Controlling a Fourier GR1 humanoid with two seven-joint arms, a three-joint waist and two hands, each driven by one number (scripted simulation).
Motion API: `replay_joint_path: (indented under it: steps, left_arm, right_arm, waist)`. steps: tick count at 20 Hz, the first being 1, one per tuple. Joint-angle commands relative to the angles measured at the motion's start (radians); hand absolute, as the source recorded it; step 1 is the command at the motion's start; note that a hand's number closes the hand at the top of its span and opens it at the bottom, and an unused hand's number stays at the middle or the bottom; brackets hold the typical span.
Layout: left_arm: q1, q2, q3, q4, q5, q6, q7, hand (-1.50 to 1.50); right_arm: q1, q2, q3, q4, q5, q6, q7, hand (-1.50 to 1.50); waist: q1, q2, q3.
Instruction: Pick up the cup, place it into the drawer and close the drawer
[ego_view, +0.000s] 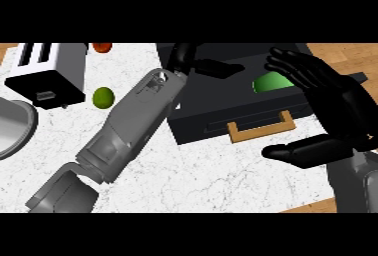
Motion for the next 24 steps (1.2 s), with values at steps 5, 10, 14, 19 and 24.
replay_joint_path:
  steps: [5,10,14,19,24]
  left_arm:
    - [0.004,0.0,0.055,-0.072,0.154,0.0,-0.15,-1.5]
    - [-0.014,0.0,0.062,-0.058,0.198,0.039,-0.178,-1.5]
    - [0.008,0.0,0.034,-0.05,0.227,0.069,-0.194,-1.5]
    - [0.03,0.0,0.074,-0.034,0.244,0.002,-0.24,-1.5]
    - [0.12,0.0,0.089,-0.083,0.242,-0.028,-0.28,-1.5]
  right_arm:
    - [0.025,-0.069,0.104,0.0,-0.159,0.244,0.06,1.5]
    - [0.086,-0.178,0.216,-0.004,0.012,0.336,0.107,1.5]
    - [0.083,-0.224,0.237,-0.041,0.207,0.3,0.102,-1.5]
    - [0.106,-0.184,0.308,0.102,0.481,0.168,0.009,-1.5]
    - [0.12,-0.167,0.387,0.329,0.638,0.087,-0.109,-1.5]
  waist:
    - [0.03,-0.016,-0.001]
    - [0.086,-0.029,0.0]
    - [0.114,-0.036,0.0]
    - [0.182,-0.035,0.0]
    - [0.224,-0.046,0.0]
